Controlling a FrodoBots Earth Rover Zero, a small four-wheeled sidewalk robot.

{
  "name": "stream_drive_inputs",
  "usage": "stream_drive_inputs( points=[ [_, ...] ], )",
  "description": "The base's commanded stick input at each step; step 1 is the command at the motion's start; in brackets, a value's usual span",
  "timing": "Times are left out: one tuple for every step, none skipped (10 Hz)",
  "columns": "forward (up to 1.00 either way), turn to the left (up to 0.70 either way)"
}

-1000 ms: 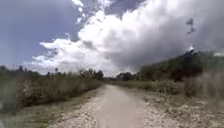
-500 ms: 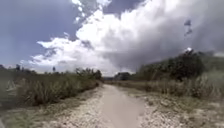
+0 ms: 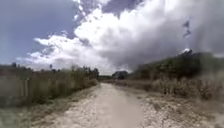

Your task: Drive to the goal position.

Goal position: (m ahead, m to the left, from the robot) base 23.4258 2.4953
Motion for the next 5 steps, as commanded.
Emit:
stream_drive_inputs(
  points=[
    [0.84, 0.00],
    [0.84, 0.00],
    [0.84, 0.00],
    [0.84, 0.00],
    [0.84, 0.00]
  ],
)
